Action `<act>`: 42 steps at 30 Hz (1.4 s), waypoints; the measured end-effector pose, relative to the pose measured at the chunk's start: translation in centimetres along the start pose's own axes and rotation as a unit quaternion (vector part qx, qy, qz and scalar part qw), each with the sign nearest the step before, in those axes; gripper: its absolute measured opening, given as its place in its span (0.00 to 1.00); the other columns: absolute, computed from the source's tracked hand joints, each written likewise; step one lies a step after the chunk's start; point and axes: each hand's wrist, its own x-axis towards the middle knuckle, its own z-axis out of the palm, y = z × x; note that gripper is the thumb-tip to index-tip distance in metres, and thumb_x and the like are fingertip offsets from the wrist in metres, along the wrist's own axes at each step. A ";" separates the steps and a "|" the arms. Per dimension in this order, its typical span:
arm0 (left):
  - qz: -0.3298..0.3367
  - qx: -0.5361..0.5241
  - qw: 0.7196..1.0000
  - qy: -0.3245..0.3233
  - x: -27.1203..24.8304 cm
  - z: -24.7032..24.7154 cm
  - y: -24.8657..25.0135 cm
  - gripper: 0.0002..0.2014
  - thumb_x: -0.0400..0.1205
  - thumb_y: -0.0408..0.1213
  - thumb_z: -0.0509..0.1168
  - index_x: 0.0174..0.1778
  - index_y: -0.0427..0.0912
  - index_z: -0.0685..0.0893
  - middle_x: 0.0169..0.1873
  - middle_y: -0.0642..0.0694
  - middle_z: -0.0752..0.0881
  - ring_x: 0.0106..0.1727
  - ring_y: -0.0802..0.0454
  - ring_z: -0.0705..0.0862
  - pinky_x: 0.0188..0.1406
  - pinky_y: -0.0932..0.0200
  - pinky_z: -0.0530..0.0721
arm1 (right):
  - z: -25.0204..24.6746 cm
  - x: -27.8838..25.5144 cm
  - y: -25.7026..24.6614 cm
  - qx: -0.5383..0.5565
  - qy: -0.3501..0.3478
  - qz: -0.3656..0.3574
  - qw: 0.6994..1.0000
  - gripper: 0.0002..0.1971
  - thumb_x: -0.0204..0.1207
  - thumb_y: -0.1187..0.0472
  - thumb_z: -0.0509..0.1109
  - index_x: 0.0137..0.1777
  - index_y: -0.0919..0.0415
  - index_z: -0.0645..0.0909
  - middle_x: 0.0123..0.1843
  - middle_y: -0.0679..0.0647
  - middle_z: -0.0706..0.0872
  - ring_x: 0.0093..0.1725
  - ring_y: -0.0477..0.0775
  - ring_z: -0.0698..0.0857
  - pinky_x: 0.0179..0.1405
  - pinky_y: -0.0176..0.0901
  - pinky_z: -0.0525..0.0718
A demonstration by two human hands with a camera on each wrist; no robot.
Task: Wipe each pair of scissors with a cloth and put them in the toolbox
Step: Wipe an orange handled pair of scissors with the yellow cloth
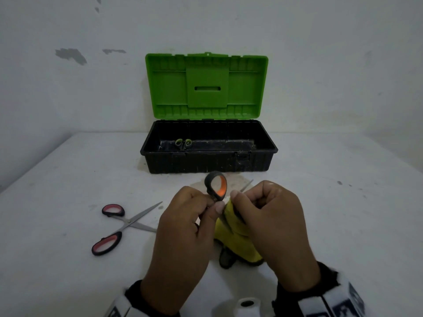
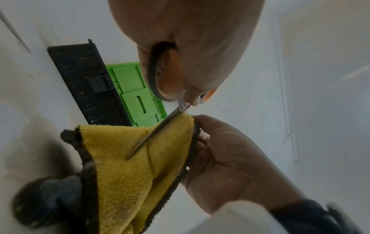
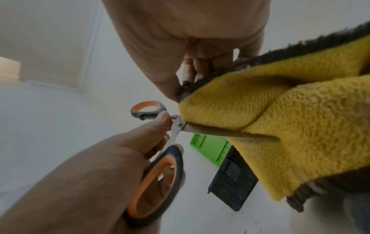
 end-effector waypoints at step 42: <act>0.112 0.027 0.993 0.010 0.1 -0.7 0.2 0.09 0.82 0.35 0.61 0.42 0.34 0.81 0.36 0.47 0.74 0.35 0.60 0.71 0.38 0.74 0.71 | -0.5 0.2 -0.6 0.055 0.037 -0.019 0.998 0.12 0.74 0.52 0.77 0.31 0.50 0.81 0.27 0.48 0.87 0.26 0.47 0.86 0.27 0.37 0.84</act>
